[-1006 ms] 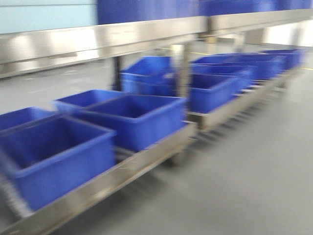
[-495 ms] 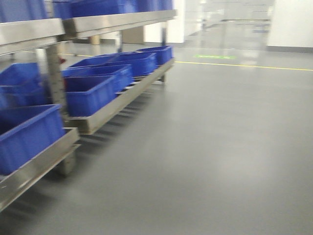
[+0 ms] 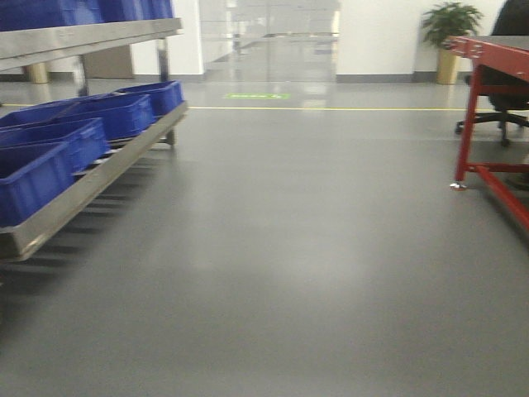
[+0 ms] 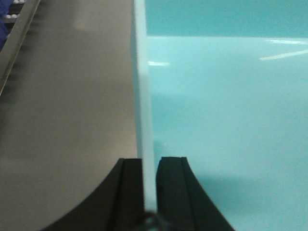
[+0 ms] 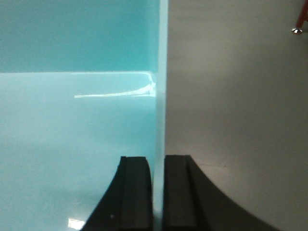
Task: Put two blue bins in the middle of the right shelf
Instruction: 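Drive the base away from the shelf carrying the teal bin in both grippers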
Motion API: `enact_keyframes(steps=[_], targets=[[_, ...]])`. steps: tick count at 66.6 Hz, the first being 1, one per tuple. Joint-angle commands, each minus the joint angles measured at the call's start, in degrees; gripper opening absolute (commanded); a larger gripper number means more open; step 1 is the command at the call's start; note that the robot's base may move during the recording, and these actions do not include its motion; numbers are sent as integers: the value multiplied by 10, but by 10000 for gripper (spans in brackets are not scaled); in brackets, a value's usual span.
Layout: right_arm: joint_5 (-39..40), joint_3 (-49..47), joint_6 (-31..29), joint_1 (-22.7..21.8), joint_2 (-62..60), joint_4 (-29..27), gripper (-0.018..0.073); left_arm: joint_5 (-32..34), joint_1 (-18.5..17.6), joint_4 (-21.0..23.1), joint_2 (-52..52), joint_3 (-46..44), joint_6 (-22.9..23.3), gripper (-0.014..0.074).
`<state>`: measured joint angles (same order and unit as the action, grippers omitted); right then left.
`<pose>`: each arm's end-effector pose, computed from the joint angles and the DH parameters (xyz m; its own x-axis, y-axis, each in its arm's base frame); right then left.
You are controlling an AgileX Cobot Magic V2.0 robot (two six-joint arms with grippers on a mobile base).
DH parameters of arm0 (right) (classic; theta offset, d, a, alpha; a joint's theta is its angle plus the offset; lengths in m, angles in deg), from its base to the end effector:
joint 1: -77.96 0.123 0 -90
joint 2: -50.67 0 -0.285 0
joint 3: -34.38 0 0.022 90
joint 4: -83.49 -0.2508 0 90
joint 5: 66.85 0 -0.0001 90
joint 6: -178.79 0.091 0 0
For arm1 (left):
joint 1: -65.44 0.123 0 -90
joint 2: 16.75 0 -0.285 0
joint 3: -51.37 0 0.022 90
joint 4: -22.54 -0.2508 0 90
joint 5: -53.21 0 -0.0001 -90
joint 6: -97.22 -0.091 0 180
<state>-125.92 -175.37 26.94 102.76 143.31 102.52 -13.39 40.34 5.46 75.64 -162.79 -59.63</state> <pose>0.2844 0.1034 0.4971 -0.4954 0.0996 -0.8629 -0.0317 0.9907 0.1326 0.2696 -0.0992 0.5096 -0.5421 -0.0426 -0.8392 0.0569 0.9946 -0.0873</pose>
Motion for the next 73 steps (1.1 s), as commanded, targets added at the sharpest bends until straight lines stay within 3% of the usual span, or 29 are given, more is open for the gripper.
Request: enact_keyframes(steps=[1, 73], targets=[[27, -4, -2, 0, -2, 1, -160, 34, -7, 8, -8, -9, -1, -111], [30, -4, -2, 0, -2, 1, -160, 43, -7, -2, -8, -9, -1, -111]])
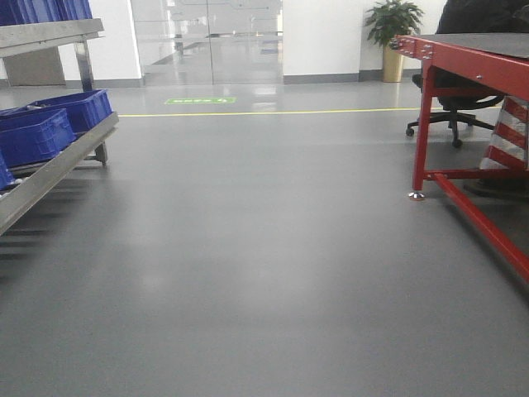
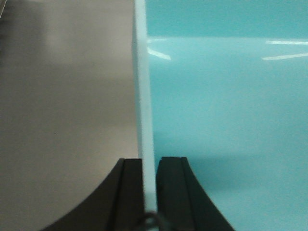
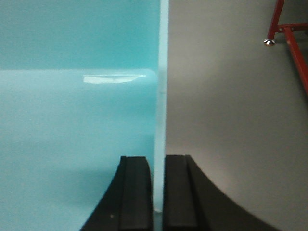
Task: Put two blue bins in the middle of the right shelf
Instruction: 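Drive the base away from the shelf carrying the teal bin in both grippers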
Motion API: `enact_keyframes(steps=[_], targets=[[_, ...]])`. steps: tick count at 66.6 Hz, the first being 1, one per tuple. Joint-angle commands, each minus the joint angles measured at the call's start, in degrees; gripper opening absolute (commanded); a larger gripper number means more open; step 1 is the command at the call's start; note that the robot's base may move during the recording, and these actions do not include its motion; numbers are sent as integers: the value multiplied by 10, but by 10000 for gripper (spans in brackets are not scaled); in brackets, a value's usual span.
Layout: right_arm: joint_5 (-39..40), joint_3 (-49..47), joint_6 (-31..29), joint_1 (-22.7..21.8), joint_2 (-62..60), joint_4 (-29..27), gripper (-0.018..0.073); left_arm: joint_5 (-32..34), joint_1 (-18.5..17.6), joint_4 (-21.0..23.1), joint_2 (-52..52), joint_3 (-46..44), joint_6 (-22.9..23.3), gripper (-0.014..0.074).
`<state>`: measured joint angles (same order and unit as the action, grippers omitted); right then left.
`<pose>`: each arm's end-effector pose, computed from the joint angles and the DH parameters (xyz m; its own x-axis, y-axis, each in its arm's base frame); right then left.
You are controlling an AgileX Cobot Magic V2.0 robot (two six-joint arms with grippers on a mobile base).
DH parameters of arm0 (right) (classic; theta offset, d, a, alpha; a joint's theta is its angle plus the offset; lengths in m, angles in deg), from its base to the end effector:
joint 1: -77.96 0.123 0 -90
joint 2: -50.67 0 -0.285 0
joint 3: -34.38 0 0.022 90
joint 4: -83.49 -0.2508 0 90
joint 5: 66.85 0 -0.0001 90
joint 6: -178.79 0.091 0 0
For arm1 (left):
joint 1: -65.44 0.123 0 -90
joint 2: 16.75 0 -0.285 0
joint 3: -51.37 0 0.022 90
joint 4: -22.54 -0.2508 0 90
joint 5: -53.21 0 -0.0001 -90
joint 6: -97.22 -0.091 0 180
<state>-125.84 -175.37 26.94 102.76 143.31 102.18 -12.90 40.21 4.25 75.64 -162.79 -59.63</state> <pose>0.2844 0.1038 0.4971 -0.4965 0.1025 -0.8620 -0.0346 0.9899 0.1377 0.2702 -0.0984 0.5107 -0.5287 -0.0343 -0.8481 0.0515 0.9960 -0.0725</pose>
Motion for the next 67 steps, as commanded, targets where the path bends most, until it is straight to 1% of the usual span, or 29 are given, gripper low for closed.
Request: enact_keyframes(steps=[1, 14, 32, 56, 67], targets=[[29, -4, -2, 0, -2, 4, -160, 38, -6, 10, -8, -9, -1, -111], [29, -4, -2, 0, -2, 4, -160, 71, -6, 10, -7, -9, -1, -111], [29, -4, -2, 0, -2, 4, -160, 139, -6, 10, -7, -9, -1, -111], [29, -4, -2, 0, -2, 4, -160, 192, -6, 10, -7, -9, -1, -111], [29, -4, -2, 0, -2, 4, -160, 197, -6, 10, -7, -9, -1, -111]])
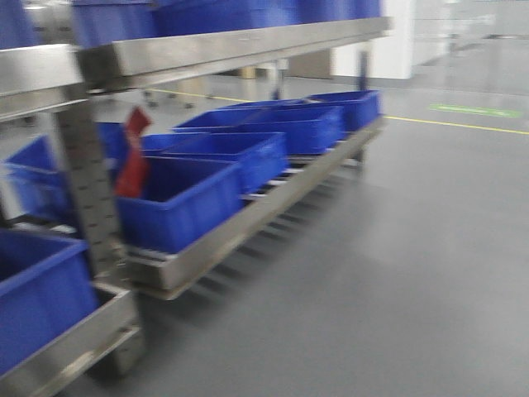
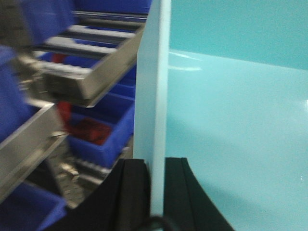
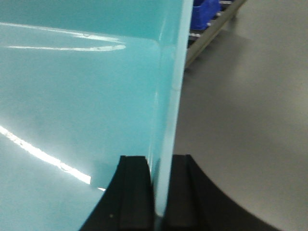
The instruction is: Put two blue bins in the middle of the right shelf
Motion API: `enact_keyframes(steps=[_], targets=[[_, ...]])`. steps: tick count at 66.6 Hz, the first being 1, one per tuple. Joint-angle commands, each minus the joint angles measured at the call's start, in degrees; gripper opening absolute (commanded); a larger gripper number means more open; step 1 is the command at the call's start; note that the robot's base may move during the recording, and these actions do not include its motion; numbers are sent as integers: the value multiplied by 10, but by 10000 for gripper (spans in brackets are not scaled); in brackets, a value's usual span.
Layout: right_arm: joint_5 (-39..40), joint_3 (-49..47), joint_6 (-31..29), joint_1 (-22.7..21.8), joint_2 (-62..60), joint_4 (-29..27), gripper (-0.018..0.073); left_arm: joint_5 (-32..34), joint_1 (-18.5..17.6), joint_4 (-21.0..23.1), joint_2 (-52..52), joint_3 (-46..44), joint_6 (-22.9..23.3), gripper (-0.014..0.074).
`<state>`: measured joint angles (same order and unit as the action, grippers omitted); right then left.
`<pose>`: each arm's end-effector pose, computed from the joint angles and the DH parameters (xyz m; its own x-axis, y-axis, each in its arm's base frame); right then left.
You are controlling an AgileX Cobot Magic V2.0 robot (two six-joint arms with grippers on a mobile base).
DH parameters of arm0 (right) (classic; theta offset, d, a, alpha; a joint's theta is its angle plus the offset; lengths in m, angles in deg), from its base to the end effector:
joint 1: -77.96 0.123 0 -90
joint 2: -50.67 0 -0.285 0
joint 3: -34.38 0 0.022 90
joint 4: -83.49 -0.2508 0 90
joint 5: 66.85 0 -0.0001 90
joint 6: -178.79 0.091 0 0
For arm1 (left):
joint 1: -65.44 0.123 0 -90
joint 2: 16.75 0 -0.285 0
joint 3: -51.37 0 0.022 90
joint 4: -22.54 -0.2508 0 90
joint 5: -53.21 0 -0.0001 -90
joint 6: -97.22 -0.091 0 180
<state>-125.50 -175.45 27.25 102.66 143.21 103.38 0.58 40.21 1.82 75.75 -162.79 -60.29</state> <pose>0.2845 0.1017 0.4989 -0.4817 0.1004 -0.8706 -0.0246 0.9915 0.1280 0.2794 -0.1034 0.5294 -0.3200 -0.0254 -0.9471 0.1172 0.9909 -0.0662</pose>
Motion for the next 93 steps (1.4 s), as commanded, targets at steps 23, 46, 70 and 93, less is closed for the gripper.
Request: enact_keyframes(steps=[23, 46, 70, 93], targets=[[26, -3, -5, 1, -1, -8, -160, 63, -6, 34, -8, -9, 6, -111], [26, -3, -5, 1, -1, -8, -160, 66, -6, 34, -8, -9, 6, -111], [26, -3, -5, 1, -1, -8, -160, 66, -6, 34, -8, -9, 6, -111], [26, -3, -5, 1, -1, -8, -160, 68, -6, 34, -8, -9, 6, -111]])
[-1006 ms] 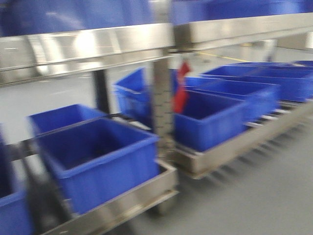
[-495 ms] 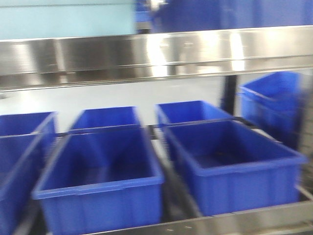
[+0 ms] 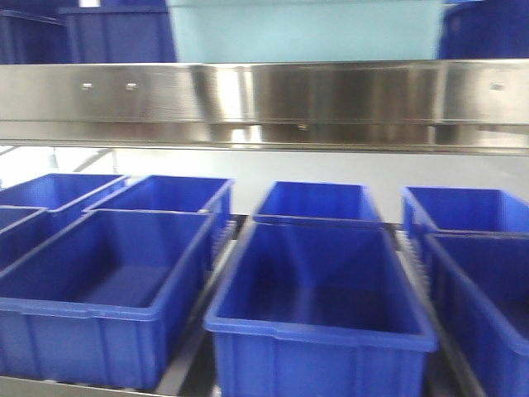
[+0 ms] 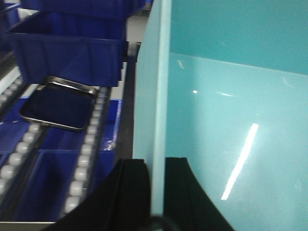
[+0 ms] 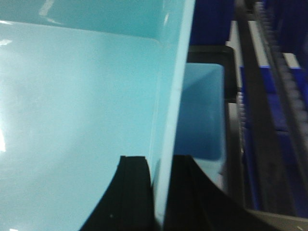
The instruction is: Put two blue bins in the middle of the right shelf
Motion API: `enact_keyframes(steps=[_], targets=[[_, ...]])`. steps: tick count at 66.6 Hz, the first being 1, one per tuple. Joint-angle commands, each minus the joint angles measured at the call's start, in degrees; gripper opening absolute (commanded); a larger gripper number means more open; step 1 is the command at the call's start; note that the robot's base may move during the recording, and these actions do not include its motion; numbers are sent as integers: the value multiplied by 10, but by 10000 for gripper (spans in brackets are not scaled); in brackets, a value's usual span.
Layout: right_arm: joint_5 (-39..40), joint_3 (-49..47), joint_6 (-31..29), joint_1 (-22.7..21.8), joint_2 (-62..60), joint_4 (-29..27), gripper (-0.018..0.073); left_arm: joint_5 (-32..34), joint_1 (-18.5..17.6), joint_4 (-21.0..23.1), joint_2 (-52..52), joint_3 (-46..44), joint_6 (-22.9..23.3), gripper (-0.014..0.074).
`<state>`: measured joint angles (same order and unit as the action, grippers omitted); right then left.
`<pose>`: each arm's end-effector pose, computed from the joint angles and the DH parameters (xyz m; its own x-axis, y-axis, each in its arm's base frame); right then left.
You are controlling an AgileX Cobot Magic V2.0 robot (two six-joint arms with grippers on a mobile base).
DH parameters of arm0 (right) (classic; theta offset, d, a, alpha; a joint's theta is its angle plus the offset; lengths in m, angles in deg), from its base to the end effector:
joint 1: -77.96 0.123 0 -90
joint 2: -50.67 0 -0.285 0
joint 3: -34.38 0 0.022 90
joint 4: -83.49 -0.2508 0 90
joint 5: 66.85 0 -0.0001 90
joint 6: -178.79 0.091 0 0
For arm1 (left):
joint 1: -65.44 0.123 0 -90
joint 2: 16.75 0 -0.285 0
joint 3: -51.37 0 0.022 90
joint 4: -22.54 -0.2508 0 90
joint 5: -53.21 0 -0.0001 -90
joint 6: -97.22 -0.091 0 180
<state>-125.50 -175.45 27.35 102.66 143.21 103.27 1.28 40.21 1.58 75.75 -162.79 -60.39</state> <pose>0.2844 0.1019 0.4989 -0.4825 0.1031 -0.8698 -0.0246 0.9911 0.1310 0.2798 -0.1035 0.5305 -0.3077 -0.0228 -0.9512 0.1201 0.9908 -0.0626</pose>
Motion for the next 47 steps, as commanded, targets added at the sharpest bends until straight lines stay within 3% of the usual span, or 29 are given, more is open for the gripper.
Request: enact_keyframes(steps=[1, 47], targets=[[26, -3, -6, 1, -1, -6, -160, 61, -6, 36, -8, -9, 7, -111], [26, -3, -6, 1, -1, -6, -160, 63, -6, 36, -8, -9, 7, -111]])
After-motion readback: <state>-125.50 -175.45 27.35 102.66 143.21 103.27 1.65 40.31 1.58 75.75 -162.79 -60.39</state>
